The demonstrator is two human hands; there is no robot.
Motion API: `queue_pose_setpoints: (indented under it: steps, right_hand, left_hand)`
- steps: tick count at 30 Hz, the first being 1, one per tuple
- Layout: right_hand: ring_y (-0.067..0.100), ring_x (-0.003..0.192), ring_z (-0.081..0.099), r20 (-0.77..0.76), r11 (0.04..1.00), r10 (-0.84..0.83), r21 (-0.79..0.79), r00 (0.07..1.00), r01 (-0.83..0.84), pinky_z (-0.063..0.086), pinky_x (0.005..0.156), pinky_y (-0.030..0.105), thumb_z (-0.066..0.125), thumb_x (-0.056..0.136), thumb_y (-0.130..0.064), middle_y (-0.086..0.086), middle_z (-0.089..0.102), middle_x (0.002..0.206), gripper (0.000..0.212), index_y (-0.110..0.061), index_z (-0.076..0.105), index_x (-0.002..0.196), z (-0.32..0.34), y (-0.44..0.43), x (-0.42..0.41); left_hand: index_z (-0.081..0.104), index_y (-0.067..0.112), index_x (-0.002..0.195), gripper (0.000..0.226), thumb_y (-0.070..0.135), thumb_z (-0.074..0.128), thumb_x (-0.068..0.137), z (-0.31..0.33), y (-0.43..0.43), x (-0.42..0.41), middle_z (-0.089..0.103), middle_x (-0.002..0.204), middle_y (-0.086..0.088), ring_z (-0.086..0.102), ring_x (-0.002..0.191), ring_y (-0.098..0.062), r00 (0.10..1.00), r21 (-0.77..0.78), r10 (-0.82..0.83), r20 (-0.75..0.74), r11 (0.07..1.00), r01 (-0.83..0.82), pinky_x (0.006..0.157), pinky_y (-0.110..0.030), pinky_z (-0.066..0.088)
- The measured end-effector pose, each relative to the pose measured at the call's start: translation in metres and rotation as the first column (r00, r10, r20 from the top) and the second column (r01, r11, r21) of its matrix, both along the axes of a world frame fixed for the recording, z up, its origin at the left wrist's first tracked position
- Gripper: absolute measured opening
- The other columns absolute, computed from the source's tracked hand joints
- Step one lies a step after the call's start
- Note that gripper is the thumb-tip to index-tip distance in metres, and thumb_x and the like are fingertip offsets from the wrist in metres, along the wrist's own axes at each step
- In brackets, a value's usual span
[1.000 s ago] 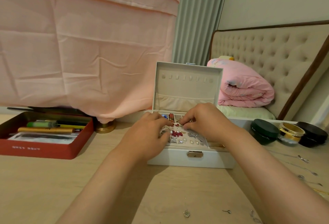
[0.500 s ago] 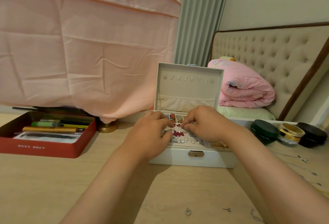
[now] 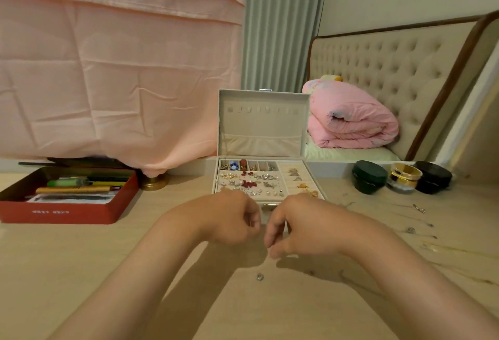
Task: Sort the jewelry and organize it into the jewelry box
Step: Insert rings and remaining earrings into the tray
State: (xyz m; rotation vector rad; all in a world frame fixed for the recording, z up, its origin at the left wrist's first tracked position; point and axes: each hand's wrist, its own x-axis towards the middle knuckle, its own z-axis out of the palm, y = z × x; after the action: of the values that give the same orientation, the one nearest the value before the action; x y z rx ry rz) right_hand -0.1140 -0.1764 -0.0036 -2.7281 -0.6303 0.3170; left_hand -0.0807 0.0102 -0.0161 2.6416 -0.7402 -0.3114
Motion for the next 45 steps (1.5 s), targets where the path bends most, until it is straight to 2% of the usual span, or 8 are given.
queue_pose_setpoints:
  steps: [5, 8, 14, 18, 21, 31, 37, 45]
  right_hand:
    - [-0.003, 0.076, 0.066, -0.083, 0.997, 0.066, -0.024, 0.994, -0.069, 0.057, 0.077, 0.026, 0.085, 0.074, -0.032, -0.021, 0.073, 0.083, 0.026, -0.033, 0.077, 0.099, -0.017, 0.013, -0.011]
    - [-0.003, 0.076, 0.064, -0.067, 0.997, 0.075, -0.023, 0.995, -0.077, 0.051, 0.070, 0.020, 0.082, 0.079, -0.031, -0.022, 0.072, 0.083, 0.019, -0.034, 0.079, 0.098, -0.024, 0.017, -0.011]
    - [0.000, 0.079, 0.067, -0.064, 0.974, 0.012, 0.228, 0.998, 0.003, 0.055, 0.077, 0.020, 0.077, 0.087, -0.027, -0.013, 0.076, 0.086, 0.008, -0.030, 0.081, 0.094, -0.032, 0.009, -0.004]
    - [0.014, 0.056, 0.055, -0.270, 0.745, -0.112, 0.614, 0.956, 0.261, 0.047, 0.056, 0.027, 0.074, 0.090, -0.013, 0.006, 0.068, 0.067, 0.011, -0.021, 0.080, 0.093, -0.035, 0.008, -0.006]
    - [0.007, 0.045, 0.049, -0.382, 0.605, -0.143, 0.697, 0.913, 0.386, 0.036, 0.042, 0.019, 0.071, 0.091, -0.007, -0.004, 0.065, 0.057, 0.017, -0.010, 0.072, 0.107, -0.033, 0.009, -0.005]
    - [0.011, 0.045, 0.045, -0.406, 0.501, -0.134, 0.759, 0.904, 0.416, 0.029, 0.038, 0.017, 0.067, 0.094, -0.007, 0.008, 0.078, 0.085, 0.013, -0.009, 0.068, 0.106, -0.032, 0.011, 0.003]
    - [0.012, 0.046, 0.044, -0.390, 0.506, -0.132, 0.764, 0.911, 0.401, 0.029, 0.042, 0.020, 0.067, 0.095, -0.010, 0.011, 0.078, 0.090, 0.012, -0.009, 0.069, 0.106, -0.035, 0.012, 0.002]
    - [0.014, 0.051, 0.051, -0.192, 0.575, -0.175, 0.776, 0.966, 0.258, 0.044, 0.049, 0.023, 0.075, 0.089, -0.012, 0.009, 0.076, 0.081, 0.012, -0.021, 0.081, 0.092, -0.042, 0.016, 0.001]
  left_hand:
    - [0.069, 0.033, 0.084, 0.006, 0.033, 0.063, 0.082, -0.018, 0.016, -0.023, 0.067, 0.080, 0.014, 0.059, 0.073, -0.003, 0.999, 0.078, 0.019, -0.043, 0.997, -0.015, 0.063, -0.019, 0.042]
    - [0.070, 0.033, 0.090, 0.009, 0.035, 0.063, 0.084, -0.030, 0.024, -0.031, 0.068, 0.084, 0.015, 0.061, 0.078, 0.000, 0.999, 0.026, 0.052, 0.005, 0.998, -0.052, 0.065, -0.015, 0.043]
    - [0.068, 0.036, 0.093, 0.008, 0.032, 0.067, 0.086, -0.050, 0.025, -0.042, 0.067, 0.085, 0.020, 0.062, 0.077, -0.004, 0.984, -0.341, 0.158, 0.078, 0.932, -0.123, 0.069, -0.020, 0.051]
    - [0.071, 0.034, 0.098, 0.016, 0.022, 0.072, 0.087, -0.055, 0.019, -0.043, 0.071, 0.089, 0.016, 0.065, 0.076, -0.009, 0.965, -0.600, 0.259, 0.045, 0.779, -0.181, 0.074, -0.027, 0.055]
    - [0.074, 0.032, 0.105, 0.023, 0.019, 0.076, 0.086, -0.056, 0.016, -0.039, 0.075, 0.088, 0.008, 0.067, 0.075, -0.020, 0.960, -0.713, 0.280, -0.030, 0.667, -0.217, 0.076, -0.032, 0.058]
    - [0.078, 0.013, 0.100, 0.017, 0.005, 0.066, 0.091, -0.054, 0.008, -0.036, 0.074, 0.072, 0.009, 0.059, 0.060, -0.002, 0.961, -0.852, 0.227, -0.158, 0.460, -0.249, 0.054, -0.013, 0.044]
    - [0.072, 0.001, 0.096, 0.012, 0.009, 0.063, 0.095, -0.056, 0.008, -0.037, 0.067, 0.060, 0.011, 0.053, 0.050, 0.001, 0.953, -0.841, 0.216, -0.212, 0.456, -0.291, 0.050, -0.011, 0.040]
    - [0.068, 0.009, 0.087, 0.017, 0.016, 0.059, 0.099, -0.055, 0.010, -0.037, 0.062, 0.063, 0.005, 0.050, 0.051, 0.001, 0.953, -0.780, 0.233, -0.195, 0.552, -0.295, 0.052, -0.010, 0.038]
